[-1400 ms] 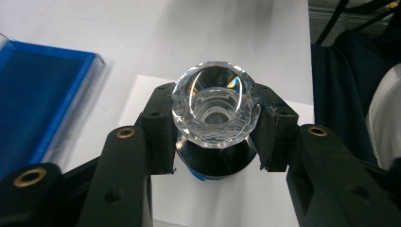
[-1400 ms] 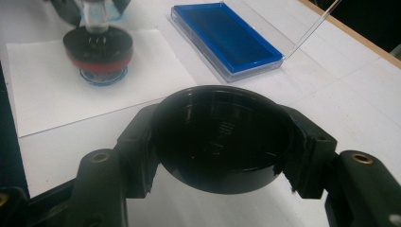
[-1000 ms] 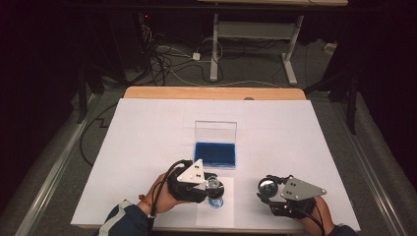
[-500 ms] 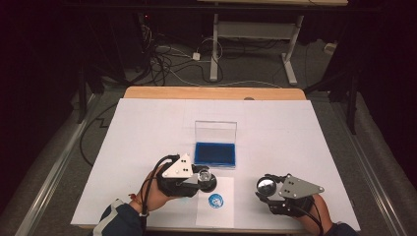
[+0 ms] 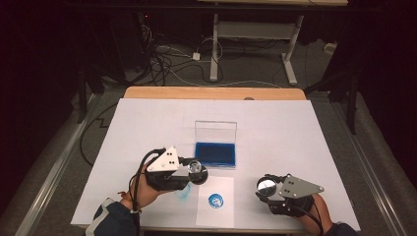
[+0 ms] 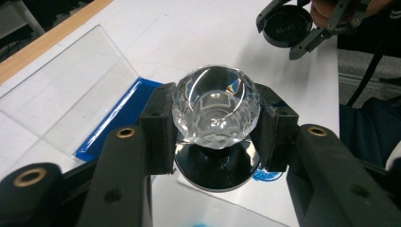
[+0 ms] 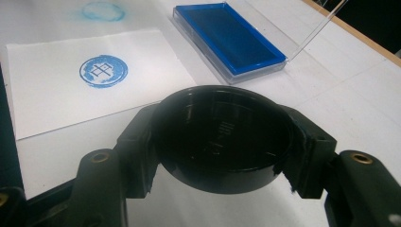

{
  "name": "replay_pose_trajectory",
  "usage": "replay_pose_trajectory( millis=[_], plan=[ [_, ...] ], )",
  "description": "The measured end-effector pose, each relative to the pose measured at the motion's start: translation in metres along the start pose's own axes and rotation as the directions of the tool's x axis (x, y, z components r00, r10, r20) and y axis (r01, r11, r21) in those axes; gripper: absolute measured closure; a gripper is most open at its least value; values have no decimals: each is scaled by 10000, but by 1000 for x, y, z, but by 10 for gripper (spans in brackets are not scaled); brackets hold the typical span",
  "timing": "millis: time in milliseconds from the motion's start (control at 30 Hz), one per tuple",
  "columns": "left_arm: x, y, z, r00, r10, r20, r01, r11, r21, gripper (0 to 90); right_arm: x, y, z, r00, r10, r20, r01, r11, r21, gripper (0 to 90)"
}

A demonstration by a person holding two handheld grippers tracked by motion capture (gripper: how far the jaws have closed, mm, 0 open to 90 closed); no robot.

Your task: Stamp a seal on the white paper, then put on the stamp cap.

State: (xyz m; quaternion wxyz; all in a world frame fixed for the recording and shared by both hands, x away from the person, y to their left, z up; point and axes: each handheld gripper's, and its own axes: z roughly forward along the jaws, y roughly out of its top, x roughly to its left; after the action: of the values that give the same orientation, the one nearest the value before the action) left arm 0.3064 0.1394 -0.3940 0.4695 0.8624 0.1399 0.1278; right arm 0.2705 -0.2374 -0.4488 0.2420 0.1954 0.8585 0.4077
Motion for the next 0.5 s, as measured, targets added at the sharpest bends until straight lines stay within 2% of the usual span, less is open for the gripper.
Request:
replay_pose_trajectory(
  millis=[367,500],
  plan=[
    [9,-1,-12,9993,-313,-195,304,9984,-474,541,-1,-1,2,10000,65,-47,-65,9999,120,386],
    [11,3,-14,9992,-306,-243,290,9975,-646,541,0,-1,5,9999,67,-153,-65,9999,158,386]
  ],
)
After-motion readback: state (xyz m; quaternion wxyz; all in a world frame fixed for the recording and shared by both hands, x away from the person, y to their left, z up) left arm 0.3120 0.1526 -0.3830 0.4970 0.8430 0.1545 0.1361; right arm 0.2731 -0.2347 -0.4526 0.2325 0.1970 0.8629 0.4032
